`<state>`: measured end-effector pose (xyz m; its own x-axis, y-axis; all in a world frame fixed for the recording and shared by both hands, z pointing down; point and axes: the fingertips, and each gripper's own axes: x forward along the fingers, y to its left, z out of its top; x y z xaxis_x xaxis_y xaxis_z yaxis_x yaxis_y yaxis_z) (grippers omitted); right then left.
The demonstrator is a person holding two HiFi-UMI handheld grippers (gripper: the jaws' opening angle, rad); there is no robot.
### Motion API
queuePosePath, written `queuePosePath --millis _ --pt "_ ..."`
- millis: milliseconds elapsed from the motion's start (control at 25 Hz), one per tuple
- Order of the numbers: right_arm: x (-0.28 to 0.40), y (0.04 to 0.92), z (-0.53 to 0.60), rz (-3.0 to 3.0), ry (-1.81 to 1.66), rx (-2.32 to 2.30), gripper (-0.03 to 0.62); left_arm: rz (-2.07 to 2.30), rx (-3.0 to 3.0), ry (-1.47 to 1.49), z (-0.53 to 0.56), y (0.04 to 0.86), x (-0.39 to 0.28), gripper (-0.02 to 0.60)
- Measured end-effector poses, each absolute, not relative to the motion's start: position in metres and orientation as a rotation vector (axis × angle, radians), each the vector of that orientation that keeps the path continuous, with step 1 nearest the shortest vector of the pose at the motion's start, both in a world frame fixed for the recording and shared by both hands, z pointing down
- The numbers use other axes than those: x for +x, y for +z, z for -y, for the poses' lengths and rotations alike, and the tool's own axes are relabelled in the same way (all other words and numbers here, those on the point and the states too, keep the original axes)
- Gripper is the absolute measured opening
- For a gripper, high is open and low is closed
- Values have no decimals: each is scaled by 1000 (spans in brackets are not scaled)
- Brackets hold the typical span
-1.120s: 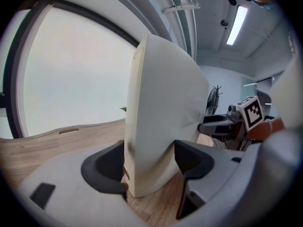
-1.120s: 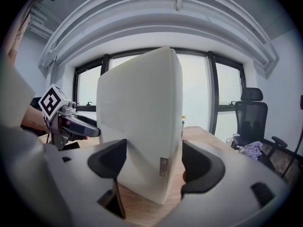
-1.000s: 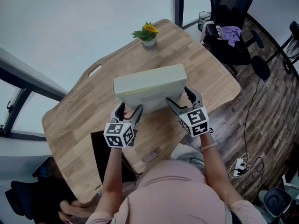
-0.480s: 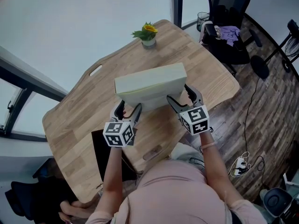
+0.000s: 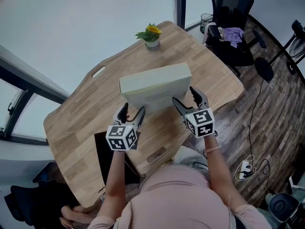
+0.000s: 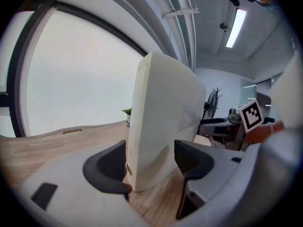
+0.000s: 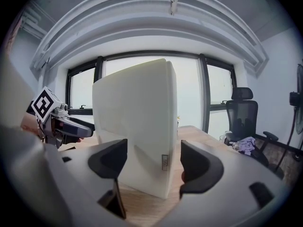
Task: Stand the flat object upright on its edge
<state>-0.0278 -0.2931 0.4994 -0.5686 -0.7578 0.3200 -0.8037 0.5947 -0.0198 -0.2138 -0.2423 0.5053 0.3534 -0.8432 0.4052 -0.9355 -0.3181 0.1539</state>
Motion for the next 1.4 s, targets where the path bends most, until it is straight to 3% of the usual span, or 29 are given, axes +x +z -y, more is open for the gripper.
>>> queuePosePath --millis 1080,1200,1400 --pt "-35 499 236 2534 259 1259 291 1622 2249 317 194 498 -223 300" --pt "-35 499 229 2532 257 1261 284 1642 2249 313 187 497 -225 250" --pt "-34 497 216 2533 255 1262 268 1648 2252 313 174 495 -224 230"
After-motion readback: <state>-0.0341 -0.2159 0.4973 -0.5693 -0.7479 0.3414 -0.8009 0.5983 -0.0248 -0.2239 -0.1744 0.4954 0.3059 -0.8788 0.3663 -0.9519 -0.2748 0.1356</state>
